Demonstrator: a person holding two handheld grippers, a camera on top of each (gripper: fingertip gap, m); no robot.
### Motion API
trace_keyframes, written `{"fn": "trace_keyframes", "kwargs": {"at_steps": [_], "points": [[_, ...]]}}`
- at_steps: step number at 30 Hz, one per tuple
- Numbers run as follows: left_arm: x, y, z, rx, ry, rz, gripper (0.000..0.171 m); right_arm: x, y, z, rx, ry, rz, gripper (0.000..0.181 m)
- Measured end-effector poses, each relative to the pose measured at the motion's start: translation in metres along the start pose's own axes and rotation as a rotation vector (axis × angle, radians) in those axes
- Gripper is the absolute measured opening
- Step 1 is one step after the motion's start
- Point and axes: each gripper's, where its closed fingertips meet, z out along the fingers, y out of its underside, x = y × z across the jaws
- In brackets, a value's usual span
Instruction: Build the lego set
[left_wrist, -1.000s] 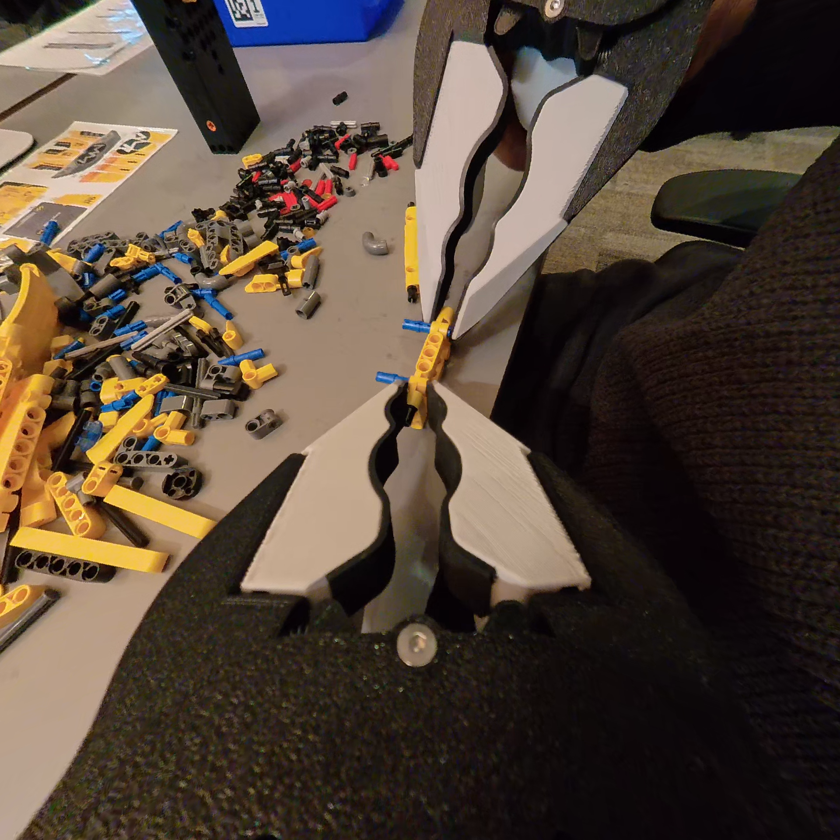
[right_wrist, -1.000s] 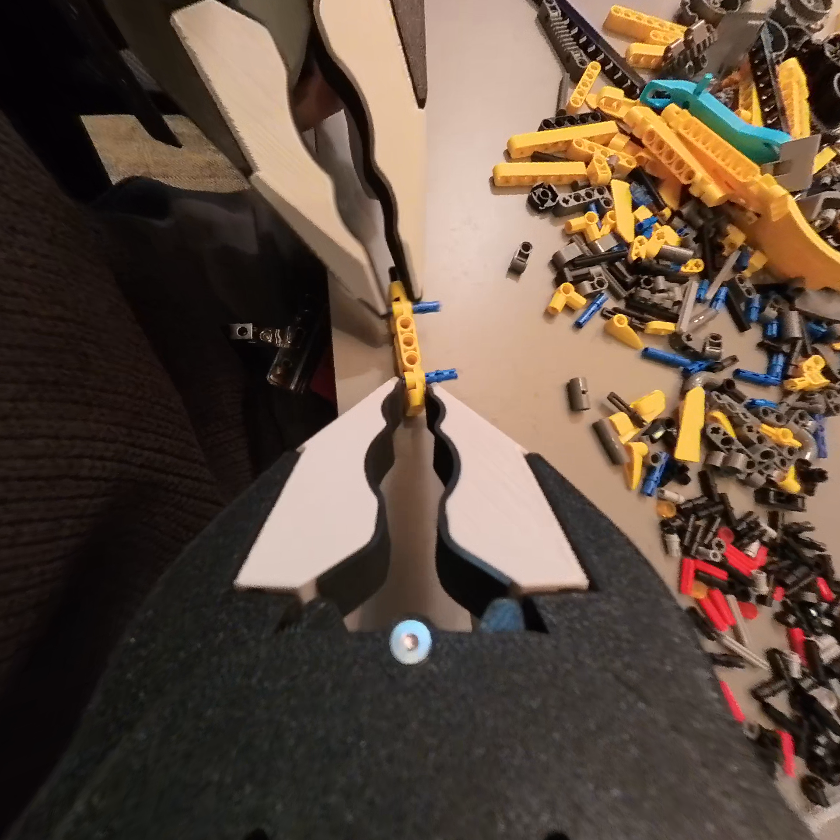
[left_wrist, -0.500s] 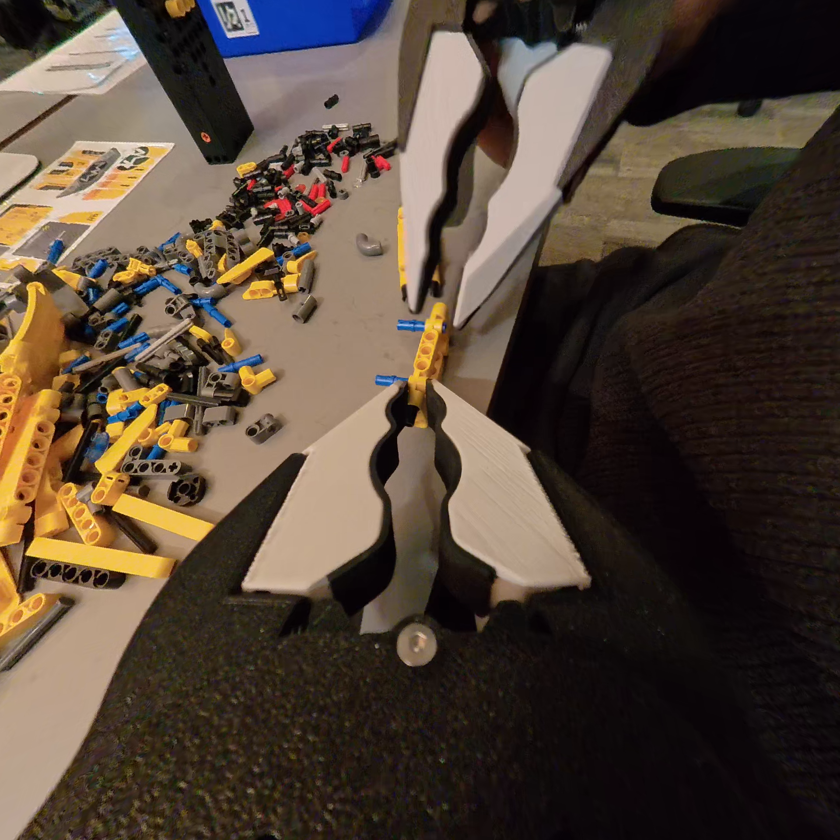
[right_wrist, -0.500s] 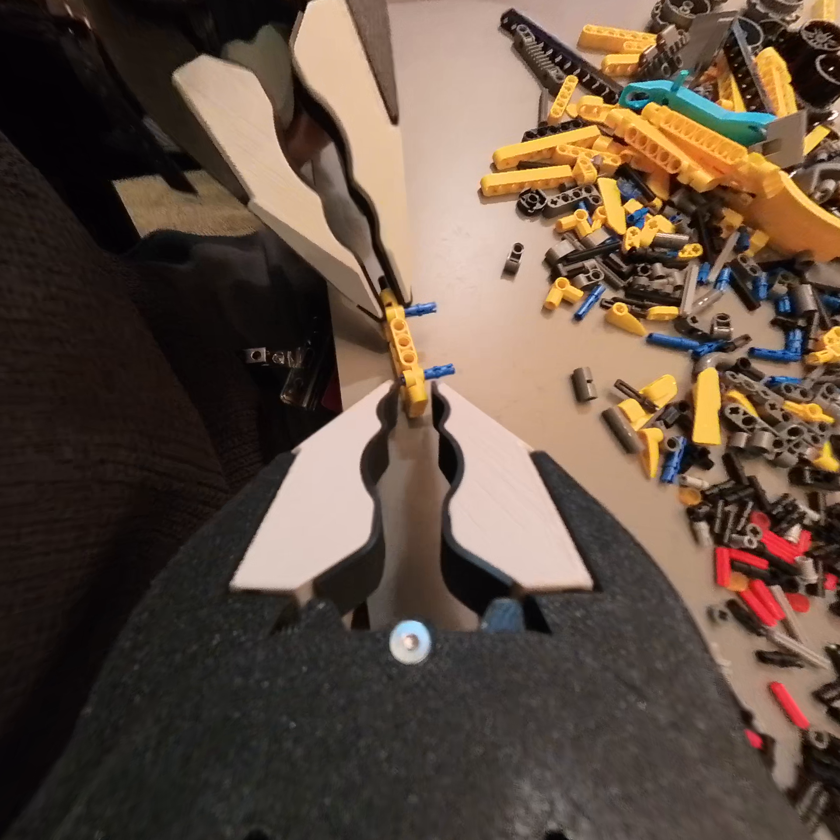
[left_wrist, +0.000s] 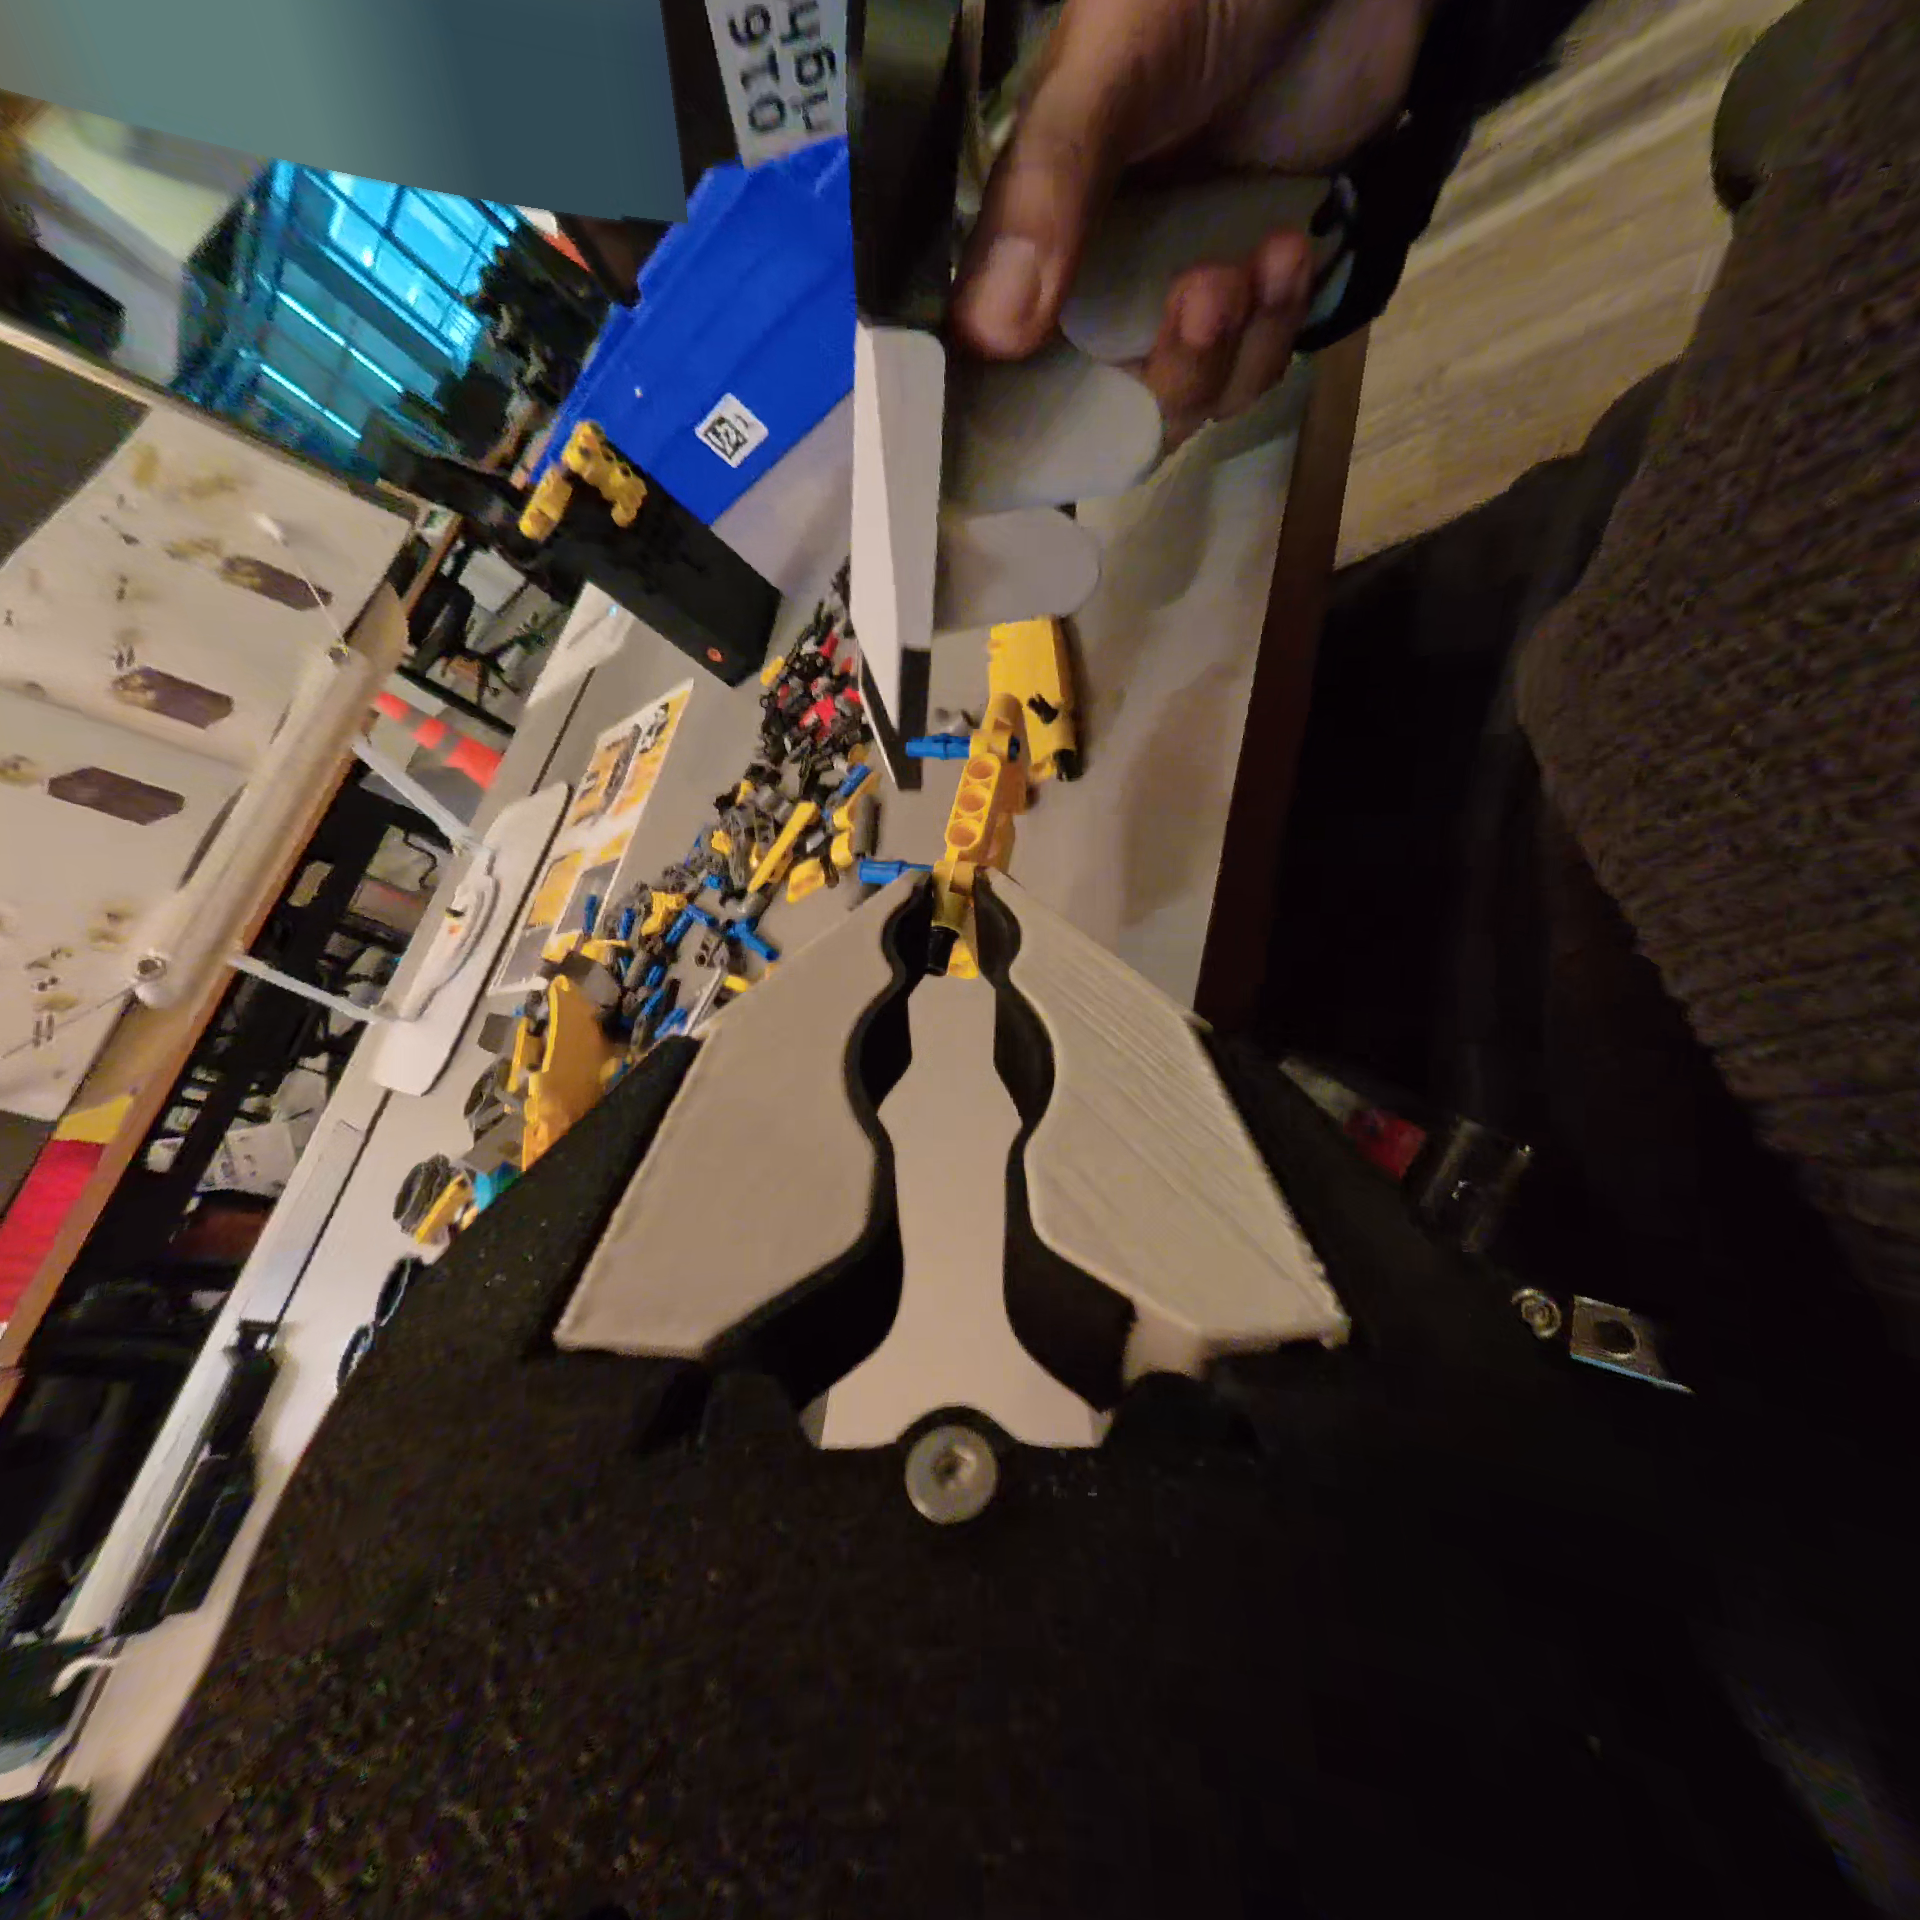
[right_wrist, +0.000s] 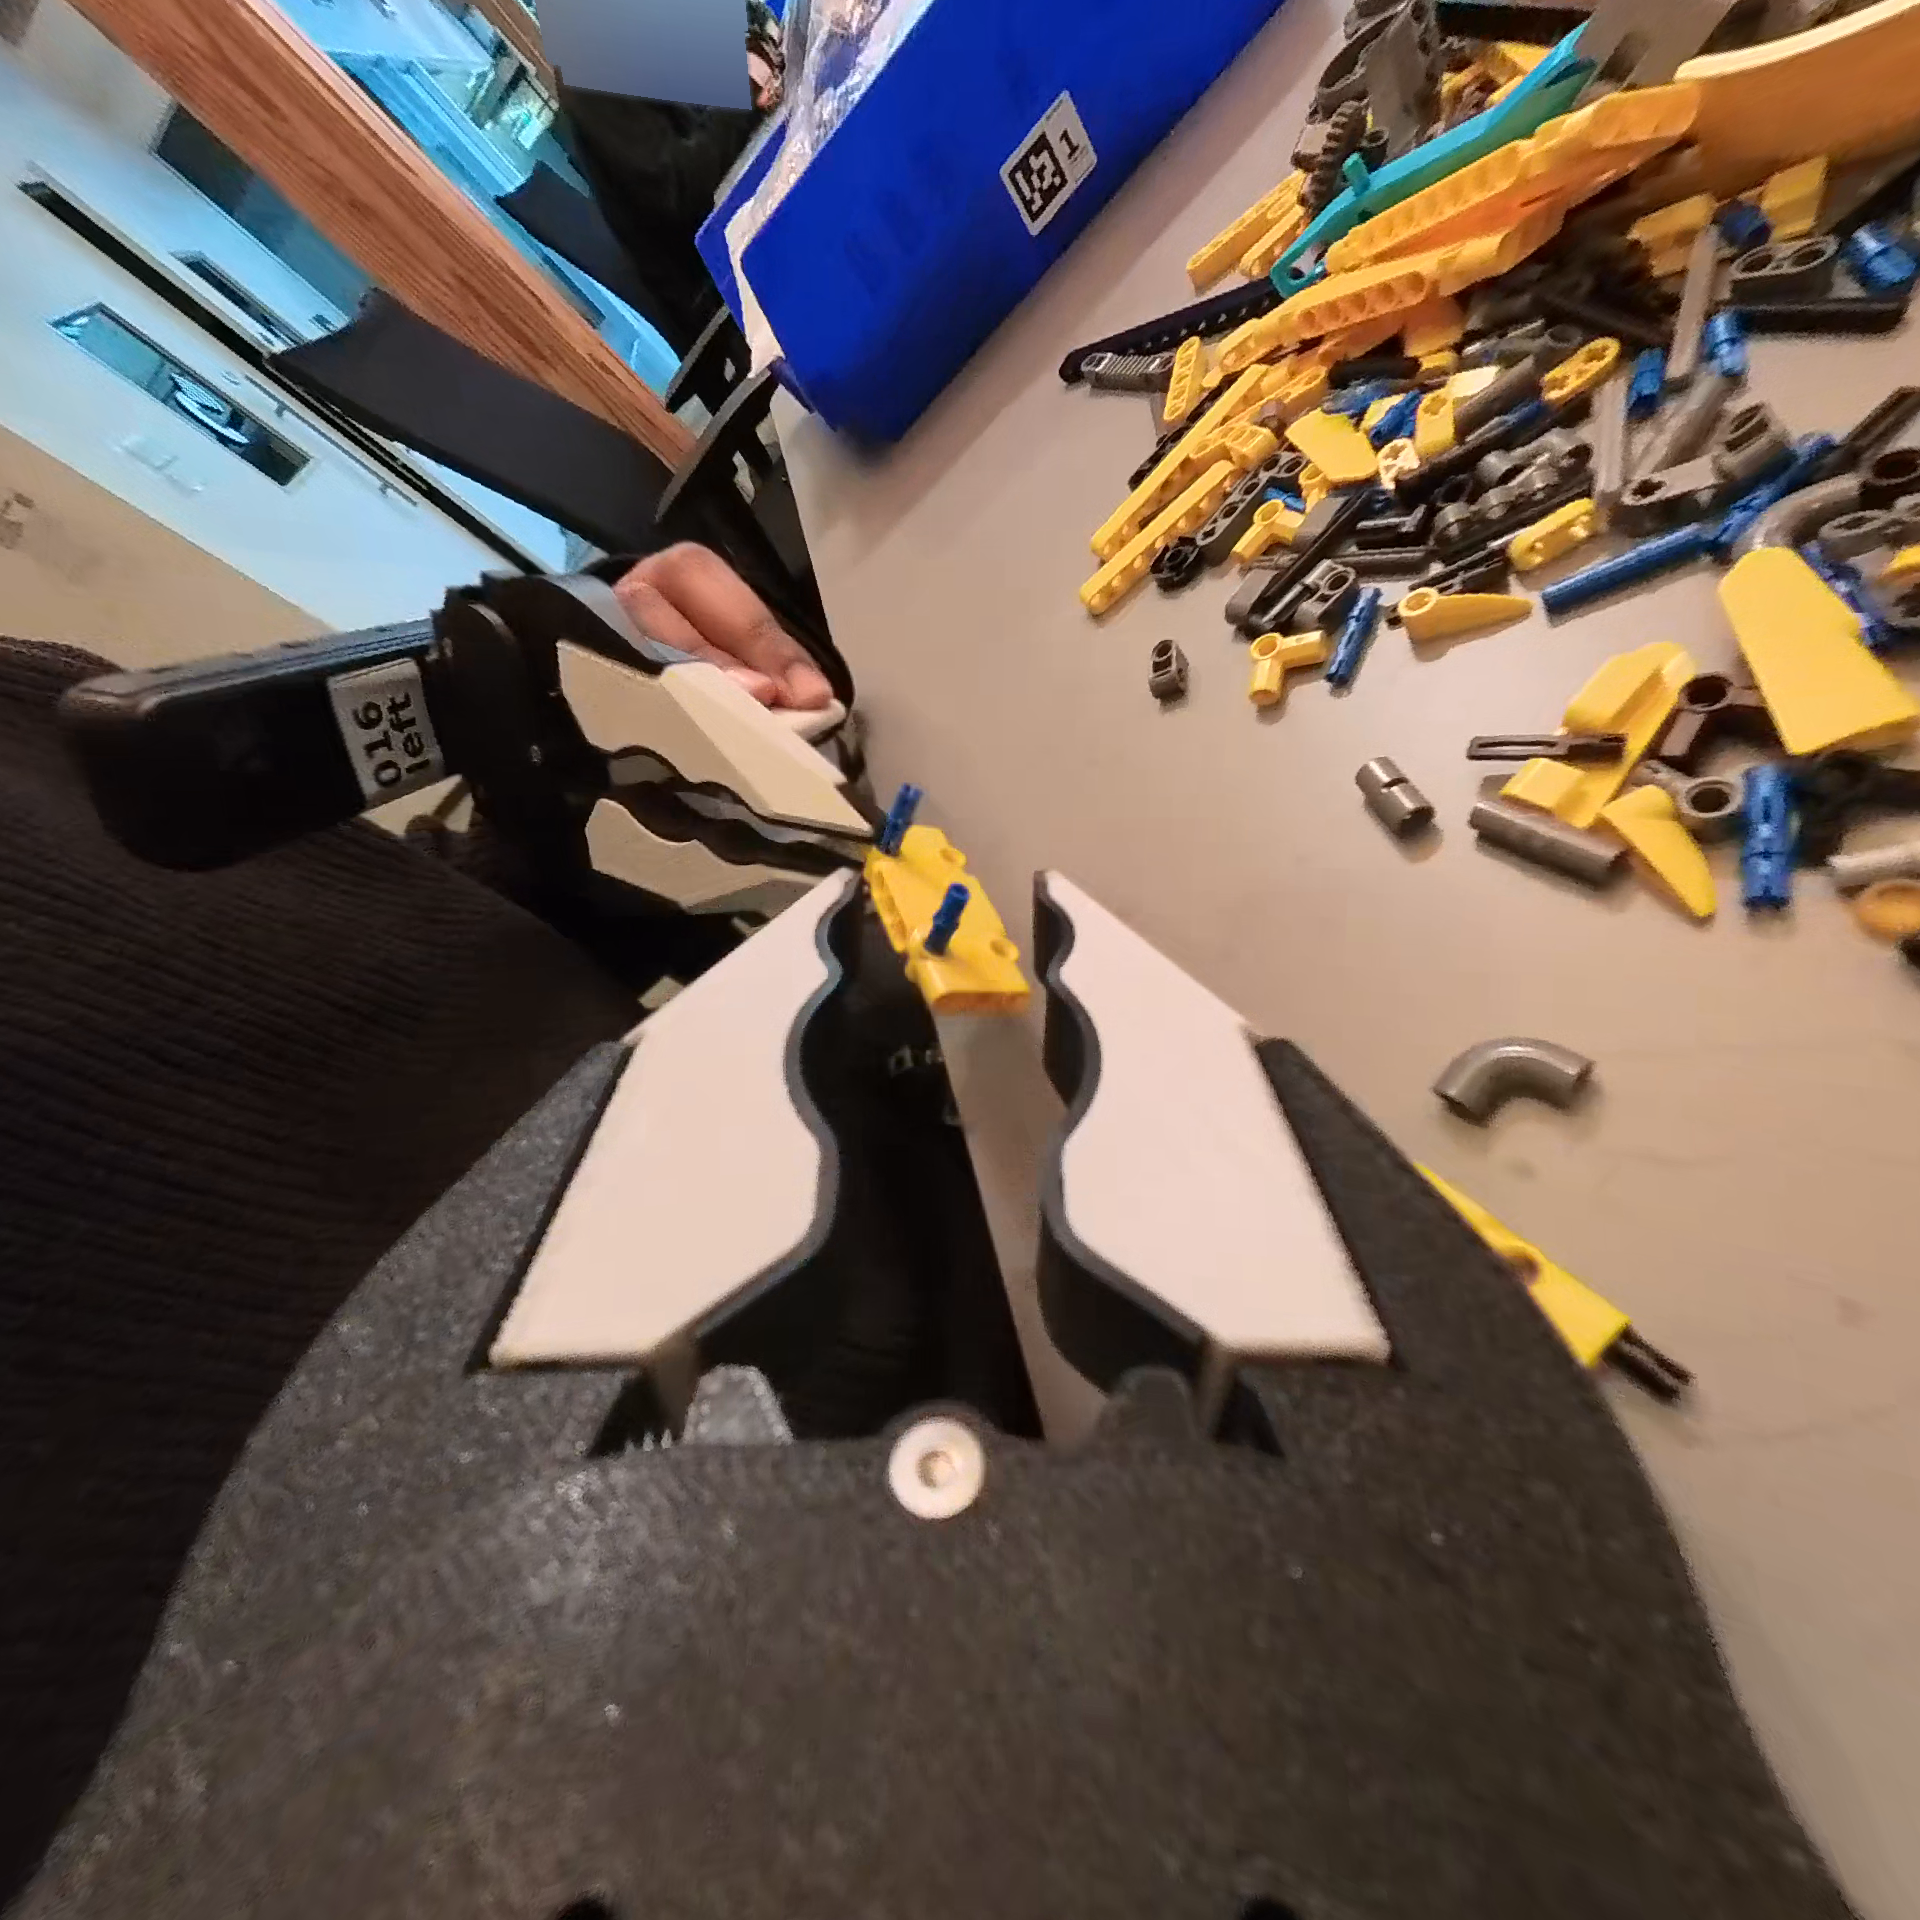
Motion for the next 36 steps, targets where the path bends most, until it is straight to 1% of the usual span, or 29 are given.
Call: {"fn": "trace_keyframes", "kwargs": {"at_steps": [2, 3, 4, 8, 10, 14, 16, 18, 19, 20, 21, 22, 25, 27, 29, 31, 32, 33, 34, 36], "points": [[-0.005, -0.004, 0.000, 0.018, -0.023, 0.011, 0.007, -0.001, 0.000, 0.002, 0.007, -0.007, 0.015, 0.032], [-0.007, -0.004, 0.000, 0.018, -0.029, 0.020, 0.007, -0.001, 0.001, 0.003, 0.001, -0.015, 0.022, 0.023], [-0.006, -0.003, 0.000, 0.011, -0.026, 0.021, 0.007, -0.002, 0.001, 0.003, 0.001, -0.028, 0.026, 0.007], [-0.006, -0.006, 0.000, 0.020, -0.015, 0.005, 0.006, -0.005, -0.005, 0.001, 0.049, -0.077, 0.068, 0.005], [-0.005, -0.010, 0.000, 0.042, 0.010, -0.024, 0.005, -0.006, -0.011, 0.000, 0.100, -0.113, 0.128, 0.004], [-0.015, -0.015, -0.004, 0.075, 0.013, -0.062, 0.005, -0.010, -0.021, -0.003, 0.186, -0.209, 0.246, 0.003], [-0.018, -0.016, -0.003, 0.085, 0.021, -0.107, 0.006, -0.010, -0.023, -0.003, 0.212, -0.207, 0.239, 0.004], [-0.026, -0.014, -0.003, 0.108, -0.008, -0.178, 0.008, -0.010, -0.029, -0.006, 0.241, -0.175, 0.165, 0.004], [-0.032, -0.014, -0.004, 0.125, -0.029, -0.222, 0.016, -0.011, -0.033, -0.009, 0.264, -0.156, 0.119, 0.004], [-0.037, -0.012, -0.005, 0.140, -0.033, -0.288, 0.032, -0.012, -0.037, -0.012, 0.278, -0.136, 0.075, 0.004], [-0.041, -0.011, -0.006, 0.157, -0.019, -0.379, 0.045, -0.014, -0.040, -0.015, 0.284, -0.120, 0.023, 0.004], [-0.043, -0.012, -0.007, 0.182, 0.024, -0.482, 0.048, -0.016, -0.041, -0.016, 0.281, -0.098, -0.038, 0.004], [-0.039, -0.029, -0.008, 0.290, 0.246, -0.785, 0.048, -0.023, -0.033, -0.011, 0.200, -0.021, -0.255, 0.004], [-0.032, -0.030, -0.002, 0.280, 0.359, -0.905, 0.049, -0.034, -0.027, -0.006, 0.155, -0.010, -0.419, 0.004], [-0.022, -0.030, 0.006, 0.242, 0.422, -0.936, 0.049, -0.044, -0.022, -0.002, 0.123, -0.010, -0.551, 0.004], [-0.019, -0.030, 0.010, 0.230, 0.423, -0.933, 0.047, -0.045, -0.020, 0.001, 0.097, 0.008, -0.600, 0.004], [-0.016, -0.032, 0.010, 0.235, 0.439, -0.917, 0.031, -0.041, -0.020, 0.001, 0.091, 0.028, -0.598, 0.004], [-0.015, -0.033, 0.010, 0.233, 0.432, -0.903, 0.025, -0.039, -0.020, 0.000, 0.092, 0.032, -0.587, 0.005], [-0.017, -0.032, 0.010, 0.238, 0.407, -0.889, 0.025, -0.038, -0.020, -0.001, 0.098, 0.022, -0.560, 0.005], [-0.015, -0.029, 0.013, 0.202, 0.377, -0.863, 0.025, -0.036, -0.019, 0.000, 0.107, 0.009, -0.494, 0.004]]}}
